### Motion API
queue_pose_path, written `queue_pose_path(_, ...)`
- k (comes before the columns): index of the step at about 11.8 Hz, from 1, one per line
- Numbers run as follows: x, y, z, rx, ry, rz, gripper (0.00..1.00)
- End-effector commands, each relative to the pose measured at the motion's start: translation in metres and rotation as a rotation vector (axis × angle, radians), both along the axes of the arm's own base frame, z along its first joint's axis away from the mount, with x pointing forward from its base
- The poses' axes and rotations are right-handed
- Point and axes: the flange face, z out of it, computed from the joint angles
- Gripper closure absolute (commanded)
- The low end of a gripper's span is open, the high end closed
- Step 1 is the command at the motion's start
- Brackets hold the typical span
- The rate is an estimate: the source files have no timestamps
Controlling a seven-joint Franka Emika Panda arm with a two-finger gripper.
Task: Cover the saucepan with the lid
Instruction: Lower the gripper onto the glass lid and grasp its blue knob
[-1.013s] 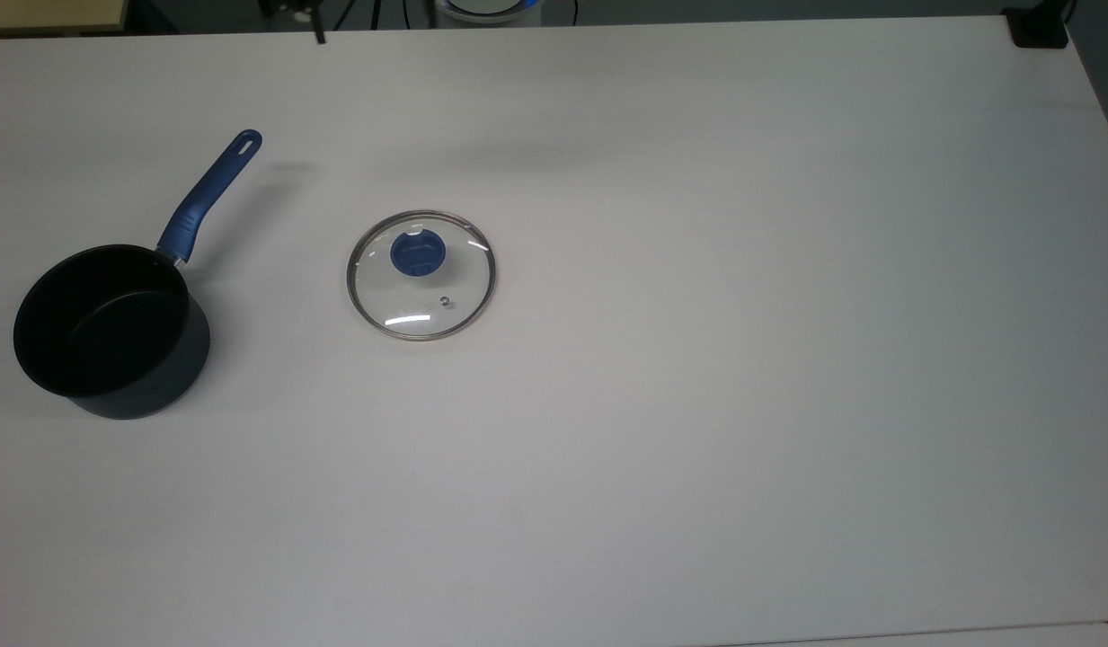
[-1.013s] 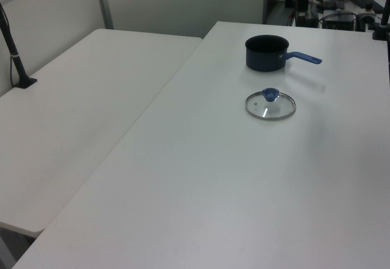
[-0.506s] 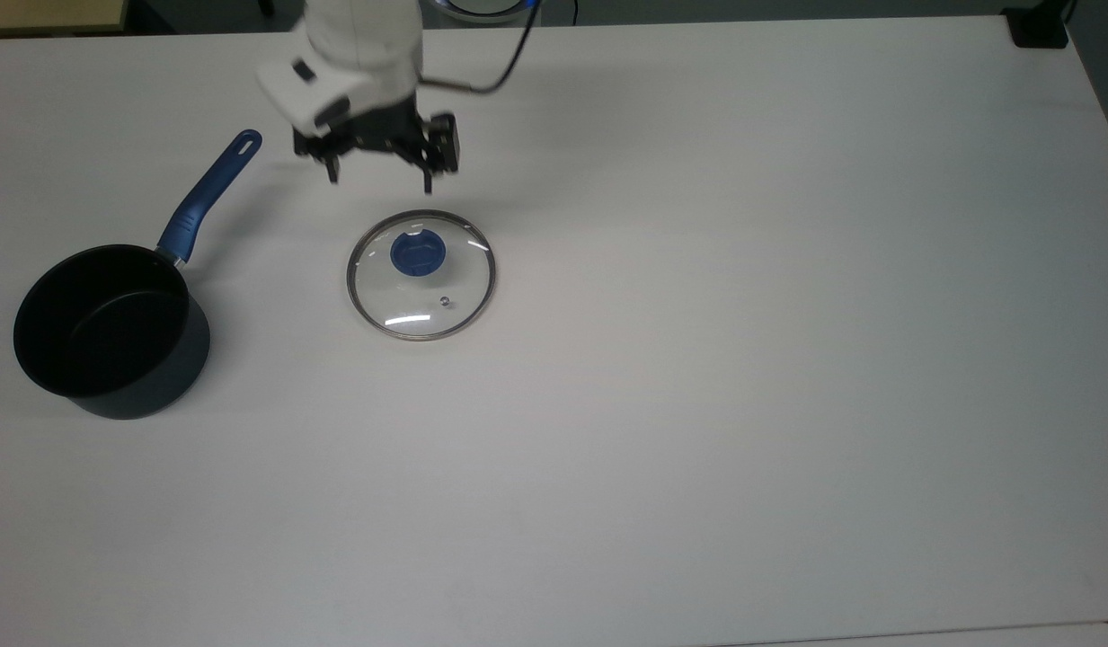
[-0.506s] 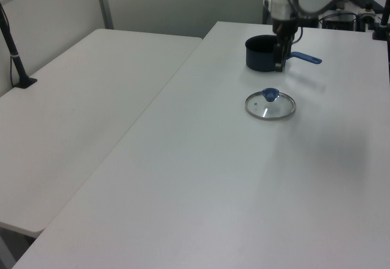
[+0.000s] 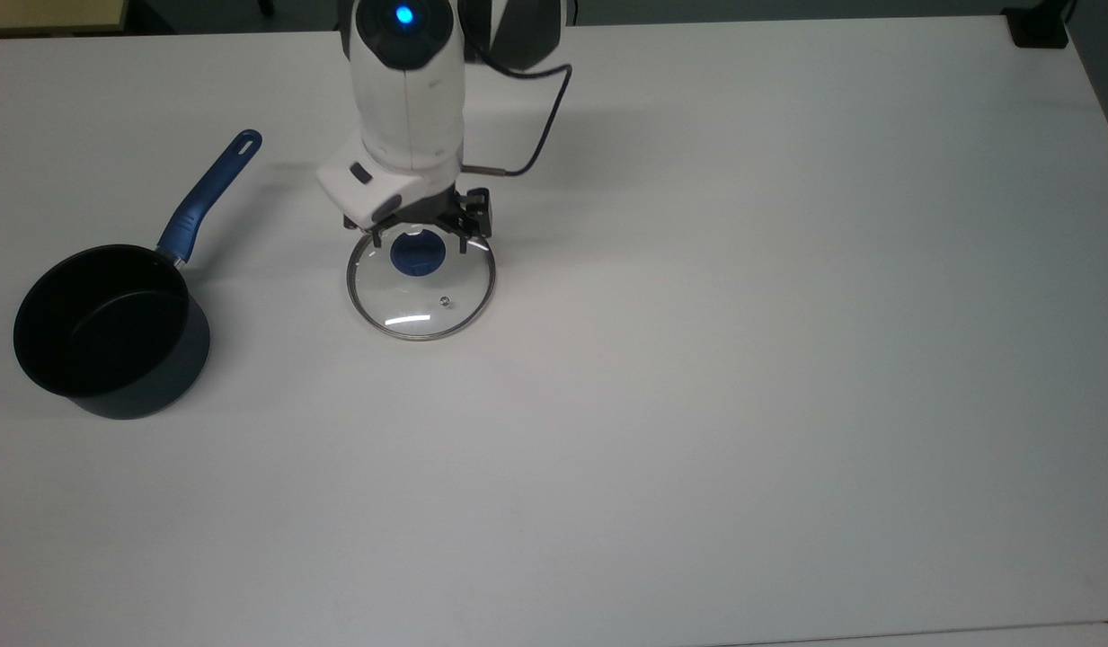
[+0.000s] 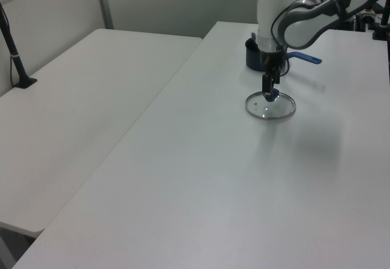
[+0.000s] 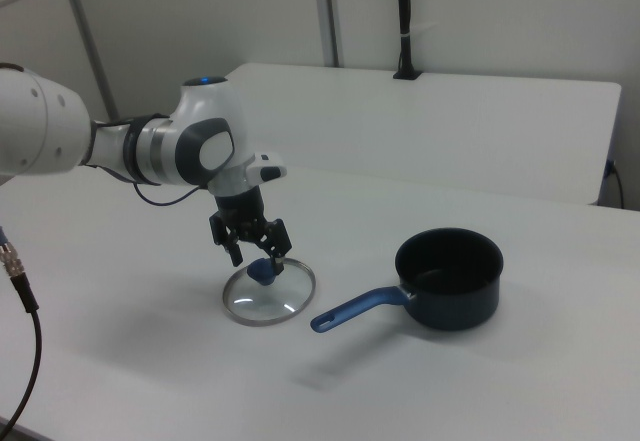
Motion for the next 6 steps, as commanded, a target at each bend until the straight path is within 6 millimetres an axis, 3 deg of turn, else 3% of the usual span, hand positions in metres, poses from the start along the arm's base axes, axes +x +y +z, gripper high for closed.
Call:
queue_pose_path(1,0.002,0.008,-0.008,-0.007,-0.011,-0.031,0.12)
queue_pose_path(4,0.002,0.008,-0.005,-0.001,-0.012,-0.038,0.57)
queue_pose_path(5,0.002,0.005,0.0,0.001,-0.02,-0.048,0.66)
queue_pose_path(6,0.007,0.004,0.013,0.006,-0.038,-0.054,0.66)
